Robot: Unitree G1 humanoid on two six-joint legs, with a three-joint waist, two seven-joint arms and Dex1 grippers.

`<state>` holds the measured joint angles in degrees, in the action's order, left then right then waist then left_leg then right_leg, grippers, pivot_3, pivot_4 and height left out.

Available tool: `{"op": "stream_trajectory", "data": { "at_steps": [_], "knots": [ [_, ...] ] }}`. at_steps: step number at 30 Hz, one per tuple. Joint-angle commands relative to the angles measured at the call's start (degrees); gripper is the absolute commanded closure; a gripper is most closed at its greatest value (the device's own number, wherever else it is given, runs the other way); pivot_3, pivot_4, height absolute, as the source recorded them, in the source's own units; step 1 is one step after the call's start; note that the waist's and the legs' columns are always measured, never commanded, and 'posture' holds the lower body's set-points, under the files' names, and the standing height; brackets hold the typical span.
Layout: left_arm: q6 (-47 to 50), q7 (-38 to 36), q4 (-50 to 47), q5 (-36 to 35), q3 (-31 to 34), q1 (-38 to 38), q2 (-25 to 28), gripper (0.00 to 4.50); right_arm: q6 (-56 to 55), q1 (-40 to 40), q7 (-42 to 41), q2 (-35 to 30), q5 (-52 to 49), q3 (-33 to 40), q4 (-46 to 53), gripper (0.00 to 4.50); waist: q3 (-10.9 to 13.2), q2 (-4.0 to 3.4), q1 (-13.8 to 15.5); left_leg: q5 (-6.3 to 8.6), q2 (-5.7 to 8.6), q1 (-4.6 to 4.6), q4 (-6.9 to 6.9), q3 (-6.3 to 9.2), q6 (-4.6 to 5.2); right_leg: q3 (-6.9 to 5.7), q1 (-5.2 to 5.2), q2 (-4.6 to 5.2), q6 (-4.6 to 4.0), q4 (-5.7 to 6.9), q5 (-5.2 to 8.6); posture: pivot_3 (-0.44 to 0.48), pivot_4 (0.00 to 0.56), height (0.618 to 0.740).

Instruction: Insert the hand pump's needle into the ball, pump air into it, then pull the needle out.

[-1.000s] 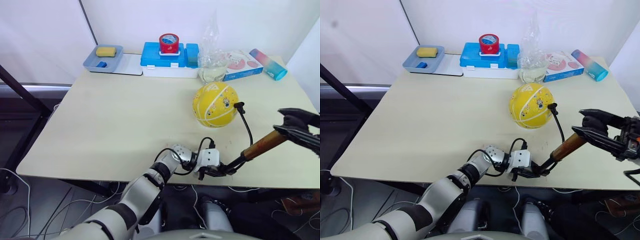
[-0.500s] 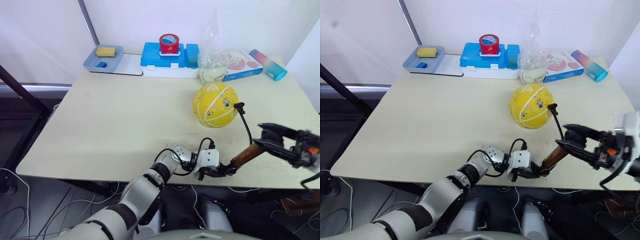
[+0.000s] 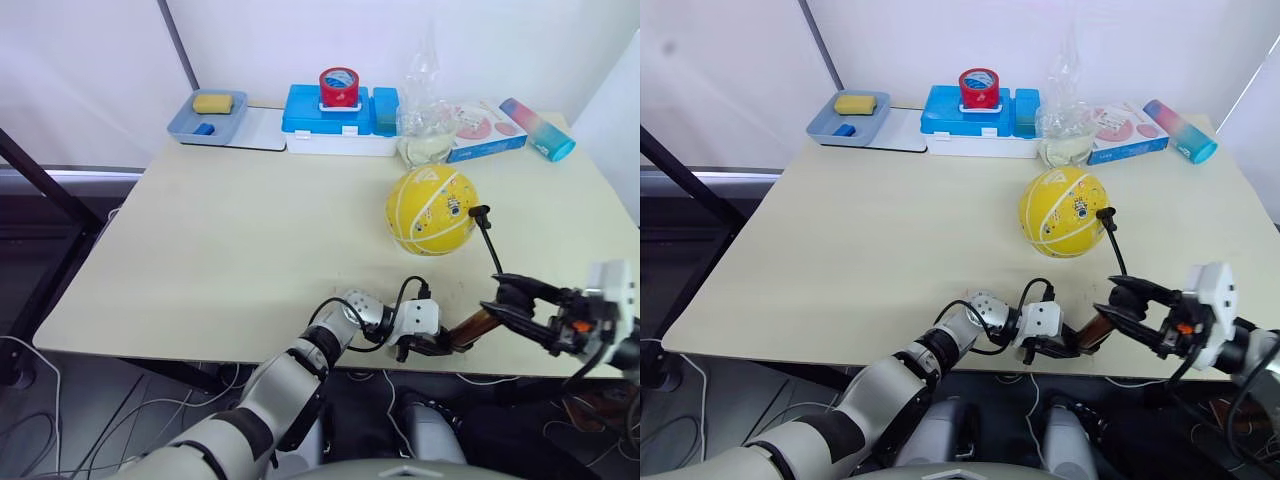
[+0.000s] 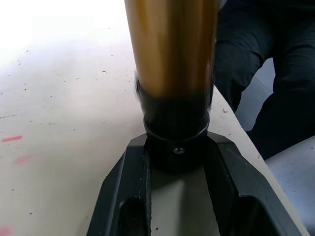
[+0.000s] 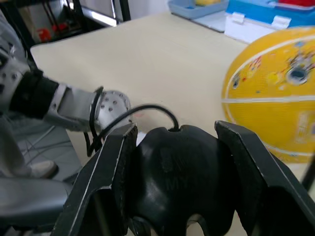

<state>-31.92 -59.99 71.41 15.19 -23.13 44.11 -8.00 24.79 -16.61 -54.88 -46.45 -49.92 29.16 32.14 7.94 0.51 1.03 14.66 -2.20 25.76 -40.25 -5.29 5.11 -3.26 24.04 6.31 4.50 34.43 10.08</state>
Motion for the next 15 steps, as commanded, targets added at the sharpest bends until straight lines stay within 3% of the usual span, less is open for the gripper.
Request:
{"op": "stream_trajectory", "data": {
  "at_steps": [1, 9, 15],
  "knots": [
    [0.70, -0.97, 1.97, 2.23, -1.90, -1.87, -1.48, 3.47, 4.16, 1.97, 1.50, -3.18, -8.97, 9.05, 1.97, 2.49, 0.01, 0.00, 0.02, 0.02, 0.00, 0.00, 0.00, 0.00, -0.03, 0.00, 0.00, 0.00, 0.00, 0.00, 0.00, 0.000, 0.150, 0.739],
    [0.71, -0.89, 2.10, 2.33, -1.96, -1.77, -1.64, 3.47, 14.73, 7.37, 5.22, -12.75, -24.66, 23.72, -0.72, 2.49, 0.06, 0.00, 0.02, 0.02, 0.02, 0.02, 0.00, 0.02, -0.04, -0.01, 0.00, 0.02, 0.00, -0.01, 0.00, 0.000, 0.150, 0.739],
    [0.60, 0.58, 2.07, 2.39, -1.85, -1.77, -1.79, 3.47, 18.96, 7.27, 4.77, -13.79, -25.76, 25.50, -0.05, 2.49, 0.10, -0.04, -0.01, 0.00, 0.03, 0.08, 0.00, 0.00, 0.01, 0.00, 0.03, 0.04, 0.00, -0.03, 0.00, 0.000, 0.150, 0.739]
  ]
}}
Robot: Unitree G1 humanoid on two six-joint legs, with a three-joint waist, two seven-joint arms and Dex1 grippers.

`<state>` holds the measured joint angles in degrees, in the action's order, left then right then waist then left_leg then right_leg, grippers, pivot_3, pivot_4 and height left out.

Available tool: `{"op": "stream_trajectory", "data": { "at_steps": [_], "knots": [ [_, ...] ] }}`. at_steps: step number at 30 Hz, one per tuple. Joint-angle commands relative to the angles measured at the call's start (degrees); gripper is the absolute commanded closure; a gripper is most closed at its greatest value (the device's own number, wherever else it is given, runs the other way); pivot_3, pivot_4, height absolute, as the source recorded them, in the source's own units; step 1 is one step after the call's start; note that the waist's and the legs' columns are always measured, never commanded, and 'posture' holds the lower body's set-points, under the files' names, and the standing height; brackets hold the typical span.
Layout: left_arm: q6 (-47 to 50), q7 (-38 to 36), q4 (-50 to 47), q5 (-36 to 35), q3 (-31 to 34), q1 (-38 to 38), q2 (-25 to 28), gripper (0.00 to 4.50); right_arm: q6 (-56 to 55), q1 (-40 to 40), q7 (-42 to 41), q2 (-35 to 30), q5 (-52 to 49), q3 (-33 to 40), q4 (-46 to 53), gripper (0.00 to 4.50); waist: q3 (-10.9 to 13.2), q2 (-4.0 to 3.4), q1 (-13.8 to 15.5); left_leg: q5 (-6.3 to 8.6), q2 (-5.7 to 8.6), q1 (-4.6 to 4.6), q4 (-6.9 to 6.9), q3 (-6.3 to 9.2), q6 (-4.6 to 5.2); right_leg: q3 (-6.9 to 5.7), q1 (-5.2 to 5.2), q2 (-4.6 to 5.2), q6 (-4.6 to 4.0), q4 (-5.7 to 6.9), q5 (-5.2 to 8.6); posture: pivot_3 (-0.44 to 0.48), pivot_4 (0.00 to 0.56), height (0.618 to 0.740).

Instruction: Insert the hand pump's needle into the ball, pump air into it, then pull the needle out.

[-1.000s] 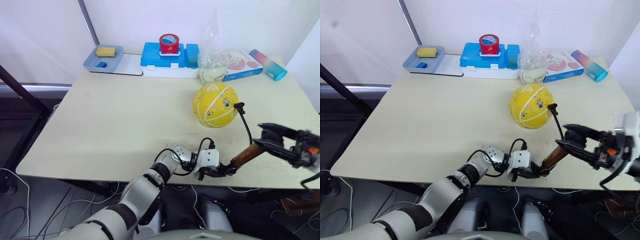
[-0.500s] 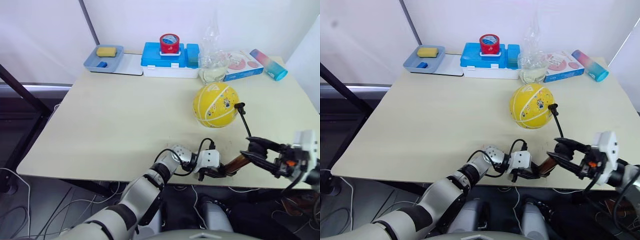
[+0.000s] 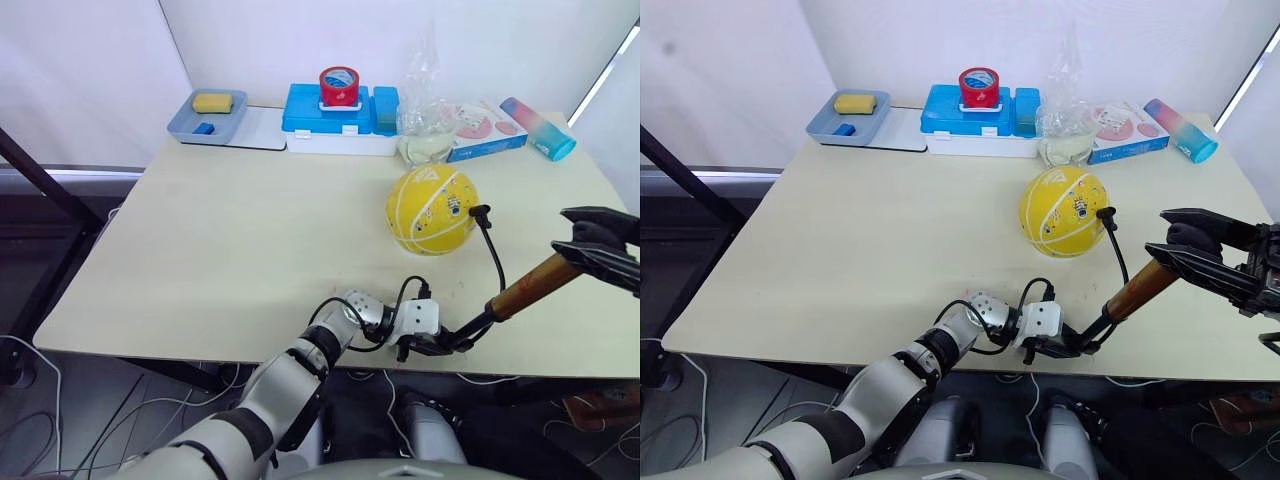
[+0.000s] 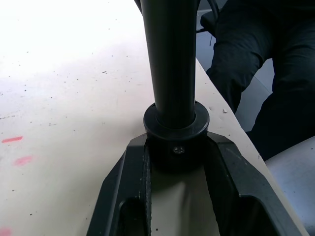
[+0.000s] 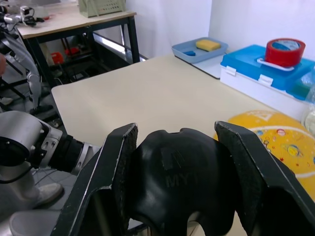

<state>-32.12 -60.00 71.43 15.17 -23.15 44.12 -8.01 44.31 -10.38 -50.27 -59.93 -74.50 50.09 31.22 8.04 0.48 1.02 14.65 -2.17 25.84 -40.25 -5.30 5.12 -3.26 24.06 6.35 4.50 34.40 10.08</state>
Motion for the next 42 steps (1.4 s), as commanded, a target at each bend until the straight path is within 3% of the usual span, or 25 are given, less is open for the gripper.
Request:
{"op": "stream_trajectory", "data": {
  "at_steps": [1, 6, 13, 17, 24, 36, 42],
  "knots": [
    [0.77, 0.89, 2.06, 2.47, -1.88, -1.78, -1.85, 3.47, -0.56, -0.18, -0.30, 0.72, 0.57, 2.98, 2.06, 2.49, 0.01, 0.00, 0.03, -0.01, 0.00, 0.00, 0.00, 0.00, 0.02, 0.00, 0.00, 0.00, 0.00, 0.00, 0.00, 0.000, 0.150, 0.739],
    [0.72, 1.84, 2.03, 2.66, -1.92, -1.72, -2.14, 3.47, -5.25, -7.21, -2.96, 7.21, 12.47, -7.82, 6.68, 2.49, -0.08, 0.11, 0.00, -0.01, -0.01, -0.03, 0.00, 0.06, 0.01, -0.02, -0.05, -0.04, 0.01, -0.01, 0.01, 0.000, 0.150, 0.739],
    [0.55, 2.96, 2.00, 2.71, -1.89, -1.52, -2.14, 3.47, -19.45, -11.36, -4.63, 15.44, 31.98, -25.19, 3.72, 2.49, -0.34, 0.26, -0.08, 0.05, 0.00, -0.15, -0.01, 0.07, -0.09, -0.03, -0.16, 0.01, 0.19, -0.04, 0.10, 0.000, 0.150, 0.739],
    [0.57, 3.31, 1.93, 2.46, -1.96, -1.34, -2.15, 3.47, -24.70, -11.79, -5.31, 16.99, 37.36, -29.16, 0.54, 2.49, -0.37, 0.28, -0.04, 0.04, 0.00, -0.14, 0.00, 0.10, -0.08, -0.08, -0.17, 0.01, 0.10, -0.04, 0.06, 0.000, 0.150, 0.739],
    [0.55, 3.59, 2.04, 2.26, -2.05, -1.04, -1.94, 3.47, -22.25, -8.48, -6.03, 14.48, 28.90, -22.08, 1.46, 2.49, -0.31, 0.23, 0.07, 0.05, 0.01, -0.12, 0.00, 0.10, -0.09, -0.09, -0.15, 0.03, 0.03, -0.04, 0.01, 0.000, 0.150, 0.739],
    [0.65, 4.27, 2.25, 2.22, -2.12, -1.08, -2.32, 3.47, -8.83, -0.89, -4.13, 2.93, 7.68, -0.93, 0.69, 2.49, -0.20, 0.13, 0.00, 0.05, 0.02, -0.11, 0.00, 0.09, -0.10, -0.08, -0.15, 0.05, 0.04, -0.04, 0.01, 0.000, 0.150, 0.739],
    [0.58, 4.13, 2.24, 2.24, -2.21, -1.14, -2.14, 3.47, -3.82, 3.38, 0.40, 0.63, -0.18, 2.38, 0.49, 2.49, -0.13, 0.12, -0.02, 0.05, 0.02, -0.09, 0.00, 0.10, -0.10, -0.09, -0.15, 0.05, 0.03, -0.05, 0.01, 0.000, 0.150, 0.739]
  ]
}}
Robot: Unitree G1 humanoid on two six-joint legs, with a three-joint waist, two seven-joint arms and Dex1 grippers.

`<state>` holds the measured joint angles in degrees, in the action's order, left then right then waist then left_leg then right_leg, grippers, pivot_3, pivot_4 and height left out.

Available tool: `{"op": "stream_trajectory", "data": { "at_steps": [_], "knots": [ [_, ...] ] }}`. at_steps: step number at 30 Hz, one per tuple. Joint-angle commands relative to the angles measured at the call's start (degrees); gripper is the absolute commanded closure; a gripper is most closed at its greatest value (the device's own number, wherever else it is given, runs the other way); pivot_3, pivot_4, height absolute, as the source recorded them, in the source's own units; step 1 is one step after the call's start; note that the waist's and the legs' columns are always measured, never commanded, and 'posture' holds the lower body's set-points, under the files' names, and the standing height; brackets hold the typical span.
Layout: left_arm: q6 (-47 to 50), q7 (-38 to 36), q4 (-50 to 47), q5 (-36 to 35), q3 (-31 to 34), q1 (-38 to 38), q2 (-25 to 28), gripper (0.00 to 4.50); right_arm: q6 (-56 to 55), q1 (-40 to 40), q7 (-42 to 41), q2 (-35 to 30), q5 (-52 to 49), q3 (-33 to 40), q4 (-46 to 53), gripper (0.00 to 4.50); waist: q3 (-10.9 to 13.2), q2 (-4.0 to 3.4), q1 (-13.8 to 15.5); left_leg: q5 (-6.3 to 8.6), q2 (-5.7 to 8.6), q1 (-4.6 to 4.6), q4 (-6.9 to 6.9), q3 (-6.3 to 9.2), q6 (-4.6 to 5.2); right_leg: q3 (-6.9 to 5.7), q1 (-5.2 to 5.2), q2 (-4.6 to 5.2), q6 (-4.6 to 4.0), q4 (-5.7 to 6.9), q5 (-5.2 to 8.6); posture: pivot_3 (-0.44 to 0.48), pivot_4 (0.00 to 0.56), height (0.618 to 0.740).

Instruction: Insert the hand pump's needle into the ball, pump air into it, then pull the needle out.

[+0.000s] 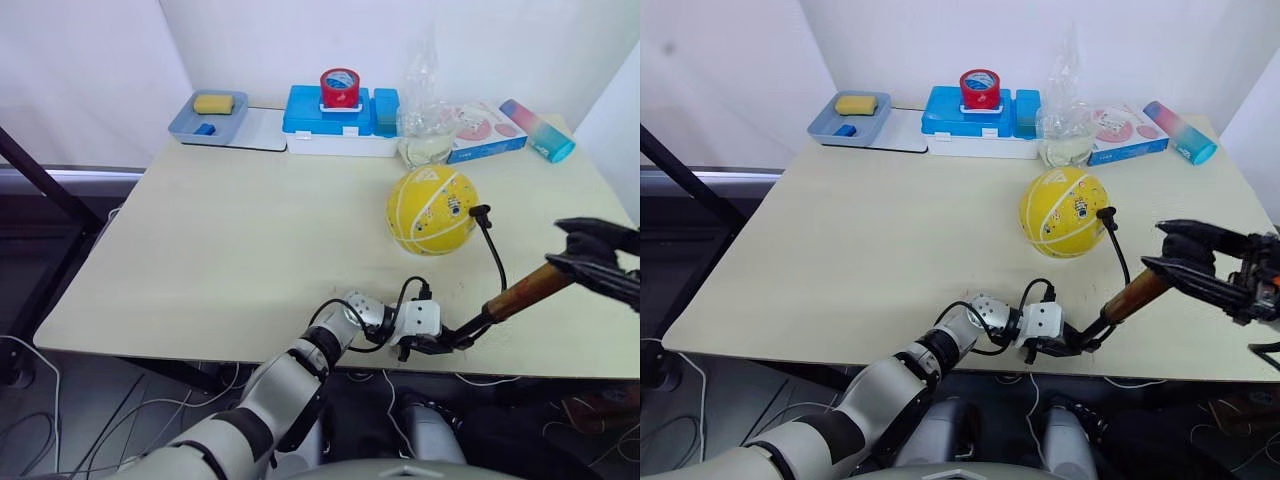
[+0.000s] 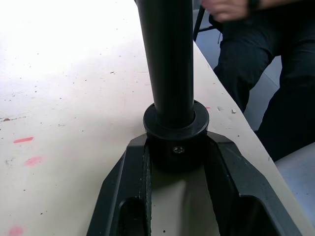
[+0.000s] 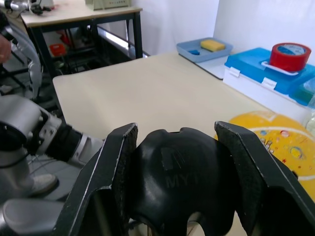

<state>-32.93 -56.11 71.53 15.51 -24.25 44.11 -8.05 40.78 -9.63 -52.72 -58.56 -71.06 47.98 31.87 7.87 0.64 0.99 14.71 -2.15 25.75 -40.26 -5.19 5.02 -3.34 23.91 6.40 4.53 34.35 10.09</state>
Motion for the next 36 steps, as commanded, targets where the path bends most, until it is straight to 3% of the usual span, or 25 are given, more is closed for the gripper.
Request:
{"op": "stream_trajectory", "data": {
  "at_steps": [1, 10, 15, 19, 26, 36],
  "knots": [
    [1.37, 0.23, 2.14, 1.91, -1.12, -1.15, -2.10, 3.47, 0.02, 2.59, 3.20, -0.27, -3.51, 3.83, 0.34, 2.49, 0.06, -0.05, 0.02, 0.00, 0.00, 0.01, 0.00, 0.00, 0.00, 0.01, 0.01, 0.01, 0.00, 0.00, 0.00, 0.000, 0.150, 0.739],
    [1.29, 0.24, 2.07, 1.89, -1.16, -0.92, -2.34, 3.47, -8.32, -7.44, -0.62, 8.34, 18.53, -12.65, 2.85, 2.49, -0.05, 0.02, -0.06, -0.01, -0.01, -0.03, 0.00, 0.00, 0.03, 0.01, -0.02, -0.03, 0.07, -0.03, 0.04, 0.000, 0.150, 0.739],
    [1.23, 0.05, 2.02, 1.87, -1.18, -1.07, -2.32, 3.47, -16.58, -8.27, -0.50, 12.34, 30.28, -24.13, 1.06, 2.49, -0.08, 0.03, -0.07, -0.01, -0.02, -0.03, 0.00, 0.02, 0.02, -0.01, -0.02, -0.05, 0.08, -0.03, 0.05, 0.000, 0.150, 0.739],
    [1.29, -0.17, 2.01, 1.80, -1.13, -1.12, -2.21, 3.47, -20.30, -7.19, 0.25, 14.26, 34.74, -28.44, -0.15, 2.49, -0.09, 0.02, -0.09, -0.01, -0.01, -0.03, 0.00, 0.01, 0.02, -0.02, -0.02, -0.03, 0.07, -0.03, 0.04, 0.000, 0.150, 0.739],
    [1.25, -0.64, 2.00, 1.71, -1.07, -1.18, -1.96, 3.47, -19.05, -6.07, -0.39, 14.16, 28.71, -25.60, 1.74, 2.49, -0.08, 0.02, -0.05, 0.00, -0.02, -0.03, 0.00, 0.02, 0.01, -0.03, -0.02, -0.04, 0.01, -0.03, 0.01, 0.000, 0.150, 0.739],
    [1.27, -0.78, 2.06, 1.80, -1.11, -0.93, -2.22, 3.47, -9.88, -1.46, 1.51, 6.79, 9.80, -6.47, 3.72, 2.49, 0.08, -0.21, -0.03, 0.00, 0.00, 0.02, 0.00, 0.04, 0.01, -0.05, 0.00, -0.02, 0.00, -0.03, 0.00, 0.000, 0.150, 0.739]
  ]
}}
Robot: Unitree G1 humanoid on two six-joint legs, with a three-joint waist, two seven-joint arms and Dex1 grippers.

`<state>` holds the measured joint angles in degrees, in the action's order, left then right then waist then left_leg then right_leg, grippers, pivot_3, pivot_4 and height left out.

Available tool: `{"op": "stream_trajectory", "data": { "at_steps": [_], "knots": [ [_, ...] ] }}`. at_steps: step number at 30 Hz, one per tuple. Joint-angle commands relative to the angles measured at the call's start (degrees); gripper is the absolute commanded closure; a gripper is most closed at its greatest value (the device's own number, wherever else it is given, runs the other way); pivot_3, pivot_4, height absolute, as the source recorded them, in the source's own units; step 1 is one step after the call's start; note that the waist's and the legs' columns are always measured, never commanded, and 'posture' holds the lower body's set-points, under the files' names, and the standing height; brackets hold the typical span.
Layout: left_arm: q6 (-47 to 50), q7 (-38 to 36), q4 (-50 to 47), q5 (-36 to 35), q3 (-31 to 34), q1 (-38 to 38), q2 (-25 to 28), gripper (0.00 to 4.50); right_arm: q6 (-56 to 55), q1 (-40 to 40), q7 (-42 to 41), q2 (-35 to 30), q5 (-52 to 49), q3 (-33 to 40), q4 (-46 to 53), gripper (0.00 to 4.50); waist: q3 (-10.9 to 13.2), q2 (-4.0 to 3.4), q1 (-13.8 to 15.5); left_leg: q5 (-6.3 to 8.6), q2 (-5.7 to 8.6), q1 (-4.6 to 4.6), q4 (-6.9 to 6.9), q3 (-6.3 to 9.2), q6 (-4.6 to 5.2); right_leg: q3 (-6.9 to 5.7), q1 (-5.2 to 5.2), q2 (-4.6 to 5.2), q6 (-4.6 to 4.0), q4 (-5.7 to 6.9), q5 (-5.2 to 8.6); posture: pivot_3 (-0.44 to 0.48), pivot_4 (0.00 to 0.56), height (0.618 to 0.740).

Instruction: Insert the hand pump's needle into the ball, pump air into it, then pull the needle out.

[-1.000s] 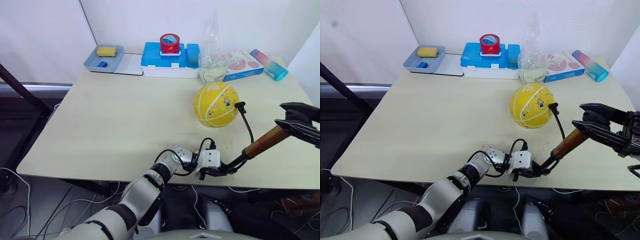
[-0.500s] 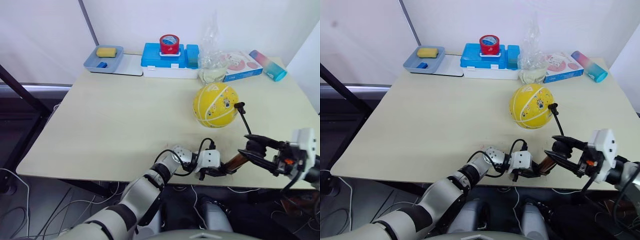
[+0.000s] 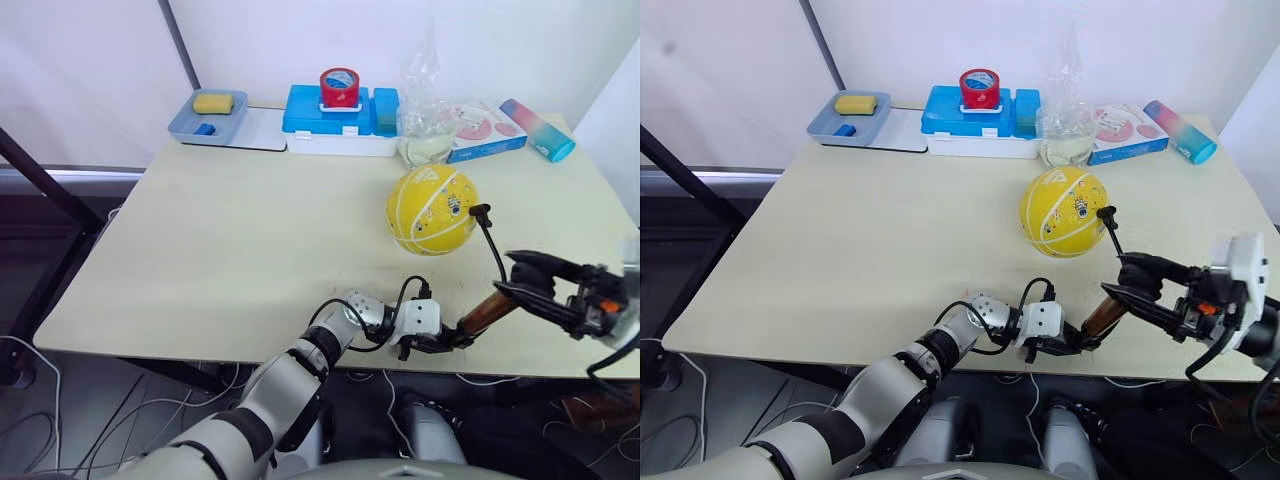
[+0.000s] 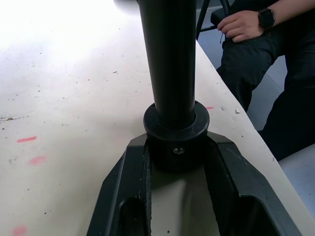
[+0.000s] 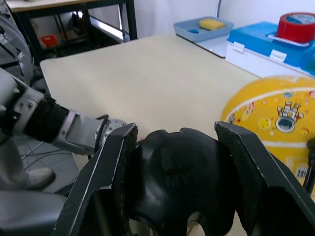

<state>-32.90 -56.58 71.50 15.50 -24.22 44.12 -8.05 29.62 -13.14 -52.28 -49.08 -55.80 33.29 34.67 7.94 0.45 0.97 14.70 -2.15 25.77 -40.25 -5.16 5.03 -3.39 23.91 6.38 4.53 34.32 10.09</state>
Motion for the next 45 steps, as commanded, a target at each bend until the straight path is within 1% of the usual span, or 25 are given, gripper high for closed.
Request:
{"op": "stream_trajectory", "data": {
  "at_steps": [1, 7, 9, 12, 14, 17, 19, 23, 27, 31, 36, 39, 42, 45],
  "knots": [
    [1.23, -0.29, 2.11, 1.83, -1.16, -0.91, -2.24, 3.47, 2.17, 2.22, 1.18, -3.39, -6.64, 9.58, 0.83, 2.49, 0.01, -0.01, 0.00, 0.00, 0.02, 0.00, 0.00, -0.02, 0.00, 0.02, 0.00, 0.03, 0.01, 0.00, 0.00, 0.000, 0.150, 0.739],
    [1.46, -0.14, 2.23, 1.88, -1.15, -0.60, -2.53, 3.47, 7.51, 5.27, 4.53, -7.40, -16.45, 16.91, -0.59, 2.49, 0.04, 0.01, -0.02, 0.00, 0.01, 0.00, 0.00, -0.02, 0.01, 0.02, 0.00, 0.02, 0.00, 0.00, 0.00, 0.000, 0.150, 0.739],
    [1.50, -0.10, 2.27, 1.89, -1.15, -0.56, -2.61, 3.47, 8.77, 6.13, 5.86, -8.05, -18.22, 17.72, -0.44, 2.49, 0.05, 0.03, -0.02, 0.00, 0.01, -0.01, 0.00, -0.01, 0.00, 0.01, 0.00, 0.02, 0.00, 0.00, 0.00, 0.000, 0.150, 0.739],
    [1.59, -0.02, 2.31, 1.91, -1.18, -0.54, -2.88, 3.47, 9.56, 6.89, 7.84, -7.41, -19.95, 16.63, 0.24, 2.49, 0.08, -0.01, -0.02, 0.00, 0.01, 0.03, 0.00, -0.01, 0.00, 0.01, 0.02, 0.02, 0.00, 0.00, 0.00, 0.000, 0.150, 0.739],
    [1.79, 0.19, 2.39, 1.91, -1.15, -0.41, -3.18, 3.47, 9.50, 5.82, 7.68, -5.77, -18.15, 14.26, 1.14, 2.49, 0.09, 0.00, -0.01, -0.01, 0.01, 0.05, 0.00, -0.02, 0.02, 0.02, 0.02, 0.02, 0.00, -0.02, 0.00, 0.000, 0.150, 0.739],
    [2.01, 0.57, 2.44, 1.80, -1.04, -0.28, -3.53, 3.47, 8.18, 1.55, 5.26, -2.46, -11.81, 10.28, 2.52, 2.49, 0.09, 0.03, 0.02, -0.03, 0.00, 0.05, 0.00, 0.03, 0.06, -0.01, 0.00, -0.02, 0.00, -0.06, 0.00, 0.000, 0.150, 0.739],
    [2.08, 0.65, 2.45, 1.73, -0.98, -0.28, -3.60, 3.47, 6.87, -0.09, 4.88, -0.13, -9.48, 8.12, 2.92, 2.49, 0.06, -0.01, -0.05, -0.03, 0.00, 0.04, 0.00, 0.02, 0.06, 0.00, -0.01, -0.02, 0.01, -0.07, 0.00, 0.000, 0.150, 0.739],
    [2.10, 0.43, 2.47, 1.84, -1.16, -0.40, -3.59, 3.47, 1.30, -4.10, 2.84, 4.25, 0.76, 0.35, 2.09, 2.49, -0.03, 0.06, -0.06, -0.01, 0.00, -0.02, 0.00, 0.01, 0.02, 0.01, -0.03, -0.02, 0.09, -0.06, 0.04, 0.000, 0.150, 0.739],
    [2.19, 0.47, 2.51, 1.83, -1.16, -0.24, -3.70, 3.48, -4.68, -6.16, 2.84, 9.29, 9.13, -6.86, -0.46, 2.49, -0.08, 0.07, -0.08, -0.02, -0.03, -0.01, 0.00, 0.04, 0.03, -0.01, -0.03, -0.06, 0.07, -0.06, 0.04, 0.000, 0.150, 0.739],
    [2.25, 1.41, 2.57, 1.79, -0.94, 0.60, -4.02, 3.48, -11.76, -7.08, 3.43, 14.69, 16.79, -12.13, -6.07, 2.49, -0.14, 0.17, -0.09, 0.00, -0.03, -0.03, 0.00, 0.04, 0.01, -0.02, -0.04, -0.05, 0.07, -0.06, 0.04, 0.000, 0.150, 0.739],
    [2.34, 1.77, 2.73, 1.88, -0.95, 1.03, -4.14, 3.48, -15.40, -6.98, 3.51, 17.34, 17.79, -12.92, -7.95, 2.49, -0.20, 0.20, -0.13, 0.01, -0.03, -0.05, 0.00, 0.03, -0.02, -0.02, -0.05, -0.03, 0.07, -0.06, 0.04, 0.000, 0.150, 0.739],
    [2.56, 1.70, 2.83, 1.65, -0.75, 0.99, -4.24, 3.48, -15.79, -7.90, 3.33, 16.86, 17.57, -12.54, -6.50, 2.49, -0.20, 0.19, -0.13, 0.01, -0.04, -0.05, 0.00, 0.04, -0.02, -0.02, -0.05, -0.03, 0.07, -0.06, 0.03, 0.000, 0.150, 0.739],
    [2.72, 1.61, 2.87, 1.45, -0.61, 0.59, -4.32, 3.48, -14.99, -7.95, 4.40, 16.17, 15.02, -10.04, -3.65, 2.49, -0.20, 0.19, -0.13, 0.02, -0.04, -0.04, 0.00, 0.04, -0.03, -0.02, -0.05, -0.03, 0.07, -0.06, 0.04, 0.000, 0.150, 0.739],
    [2.61, 1.28, 2.90, 1.47, -0.71, 0.22, -4.28, 3.48, -13.04, -7.90, 5.19, 14.01, 11.28, -6.32, -0.14, 2.49, -0.15, 0.12, -0.09, 0.02, -0.03, -0.02, 0.00, 0.03, -0.03, -0.02, -0.04, 0.00, 0.05, -0.06, 0.02, 0.000, 0.150, 0.739]
  ]
}}
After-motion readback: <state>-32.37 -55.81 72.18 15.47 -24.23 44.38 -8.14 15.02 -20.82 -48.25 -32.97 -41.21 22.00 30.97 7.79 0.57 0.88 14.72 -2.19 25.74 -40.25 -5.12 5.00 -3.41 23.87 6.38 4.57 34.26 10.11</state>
